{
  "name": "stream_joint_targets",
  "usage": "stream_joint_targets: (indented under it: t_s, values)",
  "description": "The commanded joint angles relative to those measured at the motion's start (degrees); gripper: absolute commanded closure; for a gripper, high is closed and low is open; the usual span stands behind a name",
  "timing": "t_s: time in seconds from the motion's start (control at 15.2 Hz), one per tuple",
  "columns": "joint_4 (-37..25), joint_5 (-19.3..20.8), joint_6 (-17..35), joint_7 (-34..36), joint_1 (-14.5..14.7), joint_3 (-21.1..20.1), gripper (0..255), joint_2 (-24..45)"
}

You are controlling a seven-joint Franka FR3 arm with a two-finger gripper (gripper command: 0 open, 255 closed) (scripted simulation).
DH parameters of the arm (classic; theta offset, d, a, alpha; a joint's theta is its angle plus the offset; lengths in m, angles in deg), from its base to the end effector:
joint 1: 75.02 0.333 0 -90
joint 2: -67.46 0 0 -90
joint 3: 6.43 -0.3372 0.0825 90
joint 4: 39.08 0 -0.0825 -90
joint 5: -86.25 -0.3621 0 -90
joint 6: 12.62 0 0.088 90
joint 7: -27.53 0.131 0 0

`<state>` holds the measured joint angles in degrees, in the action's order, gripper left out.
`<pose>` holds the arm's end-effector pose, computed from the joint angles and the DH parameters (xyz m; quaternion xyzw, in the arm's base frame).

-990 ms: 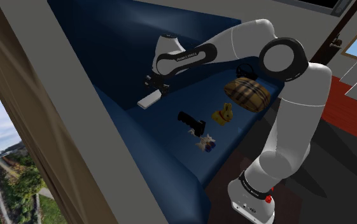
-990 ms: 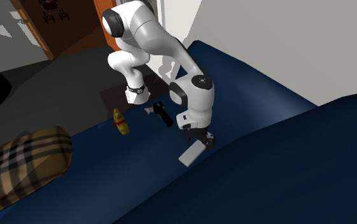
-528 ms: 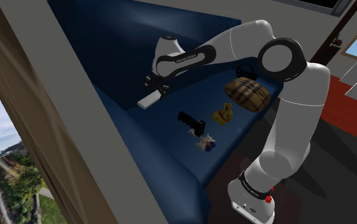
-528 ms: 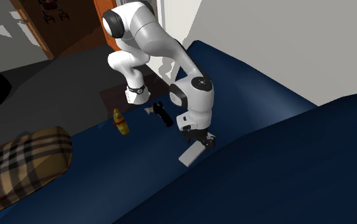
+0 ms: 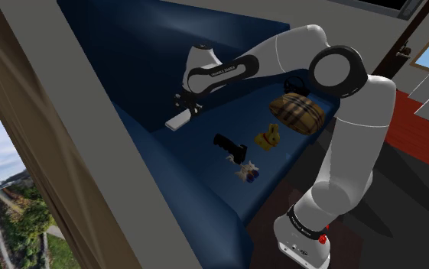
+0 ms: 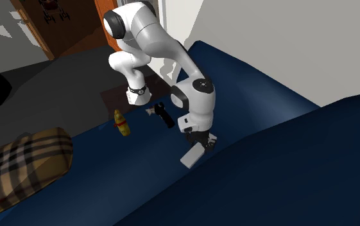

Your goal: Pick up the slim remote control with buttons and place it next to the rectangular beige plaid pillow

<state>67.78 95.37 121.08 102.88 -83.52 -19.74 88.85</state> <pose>0.6344 0.0374 0.3411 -0.8386 0.5418 -0.0534 0.0203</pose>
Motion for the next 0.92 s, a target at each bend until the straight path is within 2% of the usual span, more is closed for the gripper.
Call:
stream_joint_targets:
  t_s: [0.0,0.13,0.86]
  values:
    - [0.18,0.09,0.18,-0.02,-0.07,0.13,255,0.25]
    - [0.57,0.08,0.35,0.03,-0.07,0.11,255,0.03]
    - [-3.14,-1.43,-6.6,-1.03,-0.29,-0.54,255,-3.33]
